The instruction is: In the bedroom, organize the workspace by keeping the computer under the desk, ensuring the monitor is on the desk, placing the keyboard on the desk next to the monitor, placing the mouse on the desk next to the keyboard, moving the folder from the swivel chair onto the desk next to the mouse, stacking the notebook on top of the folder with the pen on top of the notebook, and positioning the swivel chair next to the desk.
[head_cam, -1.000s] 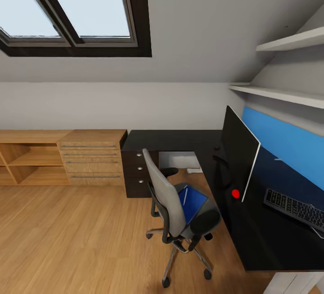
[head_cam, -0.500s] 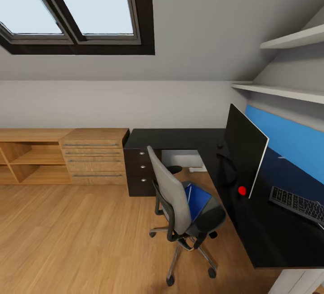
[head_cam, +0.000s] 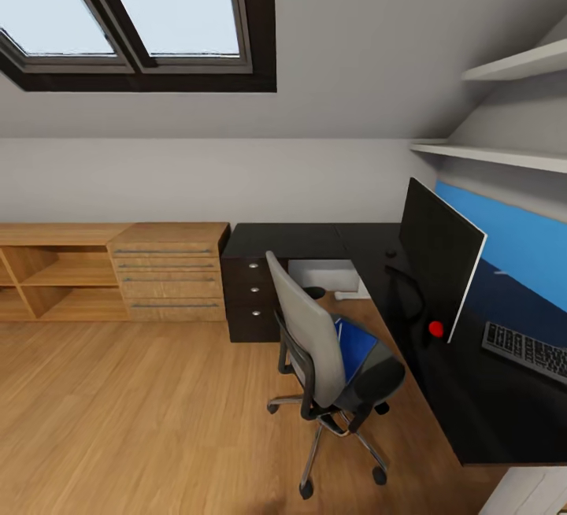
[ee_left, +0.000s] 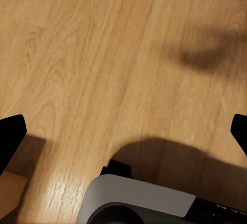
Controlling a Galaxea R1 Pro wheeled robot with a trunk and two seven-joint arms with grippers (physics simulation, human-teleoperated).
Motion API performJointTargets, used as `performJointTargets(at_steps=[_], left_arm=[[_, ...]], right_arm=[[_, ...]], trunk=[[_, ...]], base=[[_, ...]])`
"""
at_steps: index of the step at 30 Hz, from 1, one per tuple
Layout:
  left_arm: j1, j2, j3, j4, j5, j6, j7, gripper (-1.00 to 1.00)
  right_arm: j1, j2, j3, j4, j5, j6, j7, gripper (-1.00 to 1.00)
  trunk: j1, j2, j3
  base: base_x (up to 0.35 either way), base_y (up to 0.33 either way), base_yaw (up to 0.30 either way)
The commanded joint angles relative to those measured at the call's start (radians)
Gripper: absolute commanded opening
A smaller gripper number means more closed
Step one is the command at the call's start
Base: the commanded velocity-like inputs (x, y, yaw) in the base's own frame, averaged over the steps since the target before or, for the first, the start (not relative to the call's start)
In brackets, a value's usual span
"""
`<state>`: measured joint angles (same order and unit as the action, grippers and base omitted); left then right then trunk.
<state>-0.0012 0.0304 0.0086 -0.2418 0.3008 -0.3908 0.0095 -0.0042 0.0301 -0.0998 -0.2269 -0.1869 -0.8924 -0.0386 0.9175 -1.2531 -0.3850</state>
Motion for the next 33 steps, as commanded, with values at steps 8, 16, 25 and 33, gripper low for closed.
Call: performJointTargets(at_steps=[8,16,25,33], left_arm=[[0.0,-0.034,0.0,0.008,-0.001,-0.004,0.0,1.0],[0.0,-0.041,0.002,-0.005,0.009,-0.006,0.005,1.0],[0.0,-0.039,0.006,-0.005,0.01,-0.006,0.008,1.0],[0.0,-0.038,0.007,-0.004,0.011,-0.005,0.009,1.0]], right_arm=[[0.0,0.018,0.0,0.021,0.012,0.014,0.004,1.0],[0.0,0.011,0.002,0.018,0.014,-0.004,-0.002,1.0],[0.0,0.01,0.001,0.031,0.012,-0.001,-0.004,1.0],[0.0,0.009,0.0,0.031,0.013,0.003,-0.004,1.0]], trunk=[[0.008,-0.015,-0.007],[0.031,-0.057,-0.026],[0.065,-0.12,-0.054],[0.096,-0.176,-0.079]], base=[[0.0,0.0,0.0],[0.0,0.0,0.0],[0.0,0.0,0.0],[0.0,0.0,0.0]])
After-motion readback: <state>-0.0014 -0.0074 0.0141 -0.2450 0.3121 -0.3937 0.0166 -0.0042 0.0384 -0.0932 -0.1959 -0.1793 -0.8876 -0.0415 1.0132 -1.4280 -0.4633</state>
